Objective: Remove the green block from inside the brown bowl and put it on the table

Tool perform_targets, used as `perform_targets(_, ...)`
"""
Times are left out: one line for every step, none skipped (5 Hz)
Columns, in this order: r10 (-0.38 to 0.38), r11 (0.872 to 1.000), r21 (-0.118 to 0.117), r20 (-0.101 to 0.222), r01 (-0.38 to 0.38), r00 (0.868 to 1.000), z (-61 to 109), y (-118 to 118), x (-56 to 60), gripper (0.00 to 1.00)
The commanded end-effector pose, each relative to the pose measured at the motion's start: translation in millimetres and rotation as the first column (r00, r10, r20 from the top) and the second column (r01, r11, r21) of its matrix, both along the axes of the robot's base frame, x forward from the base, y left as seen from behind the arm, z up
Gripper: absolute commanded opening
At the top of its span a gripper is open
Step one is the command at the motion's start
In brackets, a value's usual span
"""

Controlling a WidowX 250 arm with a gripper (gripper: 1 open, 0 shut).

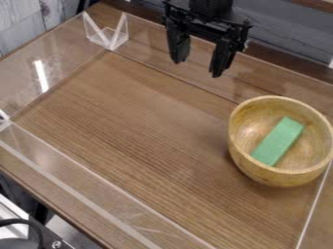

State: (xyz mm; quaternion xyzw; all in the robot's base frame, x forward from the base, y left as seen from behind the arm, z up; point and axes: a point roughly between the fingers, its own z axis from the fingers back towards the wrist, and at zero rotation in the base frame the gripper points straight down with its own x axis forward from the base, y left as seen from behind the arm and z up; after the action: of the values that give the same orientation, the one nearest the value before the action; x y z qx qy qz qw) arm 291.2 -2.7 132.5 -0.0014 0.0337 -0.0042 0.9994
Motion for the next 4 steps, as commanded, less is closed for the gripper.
perform_targets(-0.072,0.997,-0.009,-0.006,0.072,0.997,-3.8,-19.8,3.3,1.00)
perform_targets(-0.176,0.984,-0.024,-0.018,0.175,0.984,-12.3,-52.2,6.1,1.00)
perform_targets(-0.274,0.961,-0.028,0.009,0.274,0.962,-14.1,-91.1,6.3,1.00)
perform_targets(-0.337,0.941,-0.029,0.031,0.338,0.941,-13.4,-113.9,5.8,1.00)
